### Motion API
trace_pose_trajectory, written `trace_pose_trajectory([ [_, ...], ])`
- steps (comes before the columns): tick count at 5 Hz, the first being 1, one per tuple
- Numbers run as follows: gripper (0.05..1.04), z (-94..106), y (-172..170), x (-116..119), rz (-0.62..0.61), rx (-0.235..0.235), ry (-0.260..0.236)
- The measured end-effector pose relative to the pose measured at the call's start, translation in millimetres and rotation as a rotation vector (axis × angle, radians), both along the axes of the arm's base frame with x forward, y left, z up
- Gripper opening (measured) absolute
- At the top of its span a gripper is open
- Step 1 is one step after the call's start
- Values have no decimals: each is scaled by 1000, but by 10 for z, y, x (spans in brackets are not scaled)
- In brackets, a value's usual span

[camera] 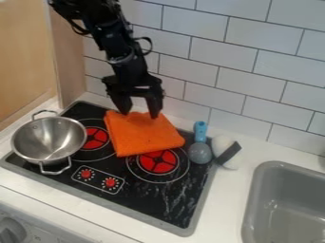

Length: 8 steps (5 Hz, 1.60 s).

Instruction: Move the orange cloth to the right side of the stove

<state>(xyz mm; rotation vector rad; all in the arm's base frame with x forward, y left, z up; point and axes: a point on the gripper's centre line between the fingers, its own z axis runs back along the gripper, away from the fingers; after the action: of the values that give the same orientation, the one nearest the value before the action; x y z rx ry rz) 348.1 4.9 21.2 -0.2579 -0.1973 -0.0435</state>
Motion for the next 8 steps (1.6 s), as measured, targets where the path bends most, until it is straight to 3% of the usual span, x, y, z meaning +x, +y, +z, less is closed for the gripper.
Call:
trace_pose_trajectory([
  [1, 999, -126, -33, -15, -17, 14, 35],
  [4, 999, -181, -147, 51, -103, 115, 54],
  [6, 999, -195, -149, 24, -108, 116, 68],
  [8, 999, -237, -166, -146, -113, 106, 85],
])
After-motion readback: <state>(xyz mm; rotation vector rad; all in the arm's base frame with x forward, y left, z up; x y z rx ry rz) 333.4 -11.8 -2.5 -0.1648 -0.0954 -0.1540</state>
